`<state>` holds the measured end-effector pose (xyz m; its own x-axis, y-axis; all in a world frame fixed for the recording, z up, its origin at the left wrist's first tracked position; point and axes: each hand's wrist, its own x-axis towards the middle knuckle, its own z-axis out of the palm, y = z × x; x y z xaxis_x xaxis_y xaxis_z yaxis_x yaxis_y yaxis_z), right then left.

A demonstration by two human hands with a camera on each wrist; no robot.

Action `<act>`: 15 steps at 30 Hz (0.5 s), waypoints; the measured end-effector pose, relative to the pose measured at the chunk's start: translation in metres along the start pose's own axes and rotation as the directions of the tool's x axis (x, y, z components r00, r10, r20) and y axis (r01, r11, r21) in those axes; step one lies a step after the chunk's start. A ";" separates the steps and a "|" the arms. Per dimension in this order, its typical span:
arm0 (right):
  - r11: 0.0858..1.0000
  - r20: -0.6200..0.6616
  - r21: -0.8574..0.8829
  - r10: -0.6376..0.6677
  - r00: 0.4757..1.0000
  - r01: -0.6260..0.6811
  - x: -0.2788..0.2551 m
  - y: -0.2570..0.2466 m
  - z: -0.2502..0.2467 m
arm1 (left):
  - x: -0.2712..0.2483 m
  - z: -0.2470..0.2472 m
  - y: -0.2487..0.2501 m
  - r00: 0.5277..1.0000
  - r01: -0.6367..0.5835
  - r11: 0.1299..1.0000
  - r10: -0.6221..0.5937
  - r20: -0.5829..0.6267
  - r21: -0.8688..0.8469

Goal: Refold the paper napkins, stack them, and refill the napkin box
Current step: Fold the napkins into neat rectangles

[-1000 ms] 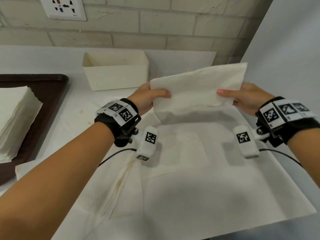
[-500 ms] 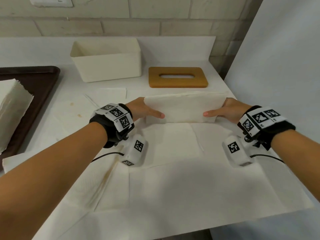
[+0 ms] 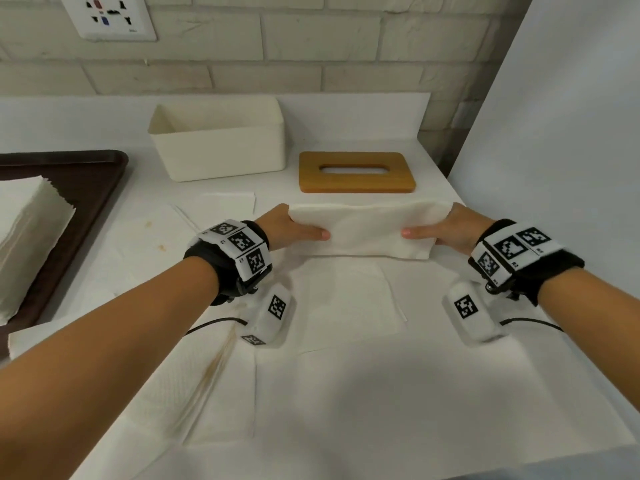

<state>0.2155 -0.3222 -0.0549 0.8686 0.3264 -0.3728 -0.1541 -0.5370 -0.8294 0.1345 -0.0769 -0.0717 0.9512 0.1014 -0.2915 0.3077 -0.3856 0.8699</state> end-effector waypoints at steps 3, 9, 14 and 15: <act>0.987 -0.068 0.147 -0.054 0.996 0.064 0.005 -0.031 -0.003 | 0.004 -0.019 0.017 0.997 -0.011 0.984 -0.003 -0.079 -0.177; 0.939 0.013 0.290 -0.196 0.981 0.183 0.024 -0.140 0.018 | 0.004 -0.096 0.060 0.942 -0.179 0.890 0.032 -0.335 -0.419; 0.957 0.082 0.110 -0.278 0.957 0.269 0.062 -0.229 0.078 | 0.017 -0.173 0.059 0.837 -0.187 0.910 -0.049 -0.545 -0.369; 0.959 0.080 0.089 -0.278 0.957 0.271 0.074 -0.241 0.089 | 0.022 -0.188 0.055 0.830 -0.163 0.920 -0.067 -0.554 -0.356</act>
<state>0.2751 -0.0993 0.0807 0.8368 0.5237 -0.1599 0.0455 -0.3576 -0.9328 0.1771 0.0768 0.0448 0.7823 0.6178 -0.0800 0.1368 -0.0450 0.9896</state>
